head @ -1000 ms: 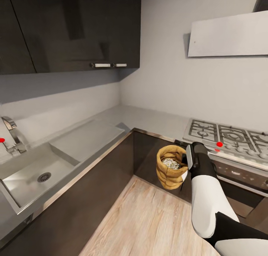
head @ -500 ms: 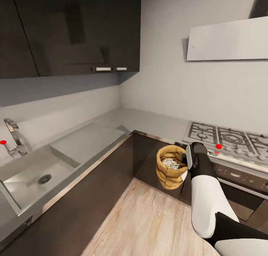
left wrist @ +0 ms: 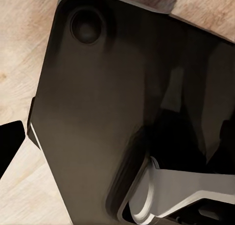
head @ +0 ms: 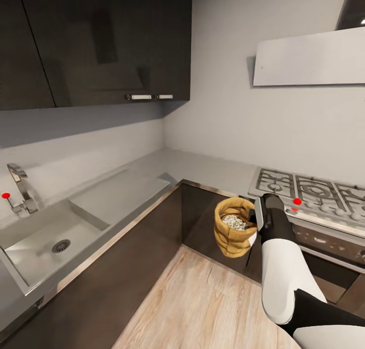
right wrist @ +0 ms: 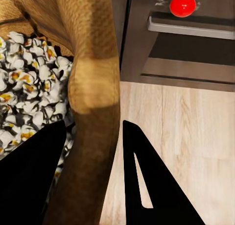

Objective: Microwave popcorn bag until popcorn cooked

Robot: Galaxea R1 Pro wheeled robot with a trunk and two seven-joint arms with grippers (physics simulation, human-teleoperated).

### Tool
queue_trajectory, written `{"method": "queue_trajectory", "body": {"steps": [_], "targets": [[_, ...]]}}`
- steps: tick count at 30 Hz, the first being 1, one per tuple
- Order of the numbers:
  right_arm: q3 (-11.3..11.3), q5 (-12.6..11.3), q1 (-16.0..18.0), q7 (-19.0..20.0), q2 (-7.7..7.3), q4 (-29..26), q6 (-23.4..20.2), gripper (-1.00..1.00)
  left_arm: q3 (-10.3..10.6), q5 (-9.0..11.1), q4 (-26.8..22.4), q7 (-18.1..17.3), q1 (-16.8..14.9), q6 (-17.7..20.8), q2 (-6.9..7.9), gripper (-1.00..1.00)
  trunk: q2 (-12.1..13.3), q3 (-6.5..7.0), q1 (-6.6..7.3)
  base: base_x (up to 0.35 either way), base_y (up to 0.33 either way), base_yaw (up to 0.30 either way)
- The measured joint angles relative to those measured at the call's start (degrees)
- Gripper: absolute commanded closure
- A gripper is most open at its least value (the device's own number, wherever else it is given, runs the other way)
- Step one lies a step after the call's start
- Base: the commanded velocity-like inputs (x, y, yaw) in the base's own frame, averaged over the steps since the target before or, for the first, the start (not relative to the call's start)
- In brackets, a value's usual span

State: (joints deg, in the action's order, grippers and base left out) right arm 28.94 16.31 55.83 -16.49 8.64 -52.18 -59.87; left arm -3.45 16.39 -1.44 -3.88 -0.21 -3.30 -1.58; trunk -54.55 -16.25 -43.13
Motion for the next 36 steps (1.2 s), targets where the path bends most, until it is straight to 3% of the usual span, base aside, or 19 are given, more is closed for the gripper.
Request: {"method": "queue_trajectory", "body": {"steps": [11, 36], "targets": [[-0.03, -0.03, 0.0, 0.66, 0.16, 0.41, 0.0, 1.0, 0.0, 0.0, 0.0, 0.01, 0.0, 0.0, 0.03, -1.0, 0.0, 0.0, 0.0, 0.0, 0.0, -0.018], [-0.01, 0.64, -0.01, 0.77, 0.26, 0.41, -0.02, 1.0, 0.0, -0.01, 0.0, 0.1, 0.01, 0.01, 0.09, -1.0, 0.0, 1.03, 0.0, 0.0, 0.0, -0.209]]}}
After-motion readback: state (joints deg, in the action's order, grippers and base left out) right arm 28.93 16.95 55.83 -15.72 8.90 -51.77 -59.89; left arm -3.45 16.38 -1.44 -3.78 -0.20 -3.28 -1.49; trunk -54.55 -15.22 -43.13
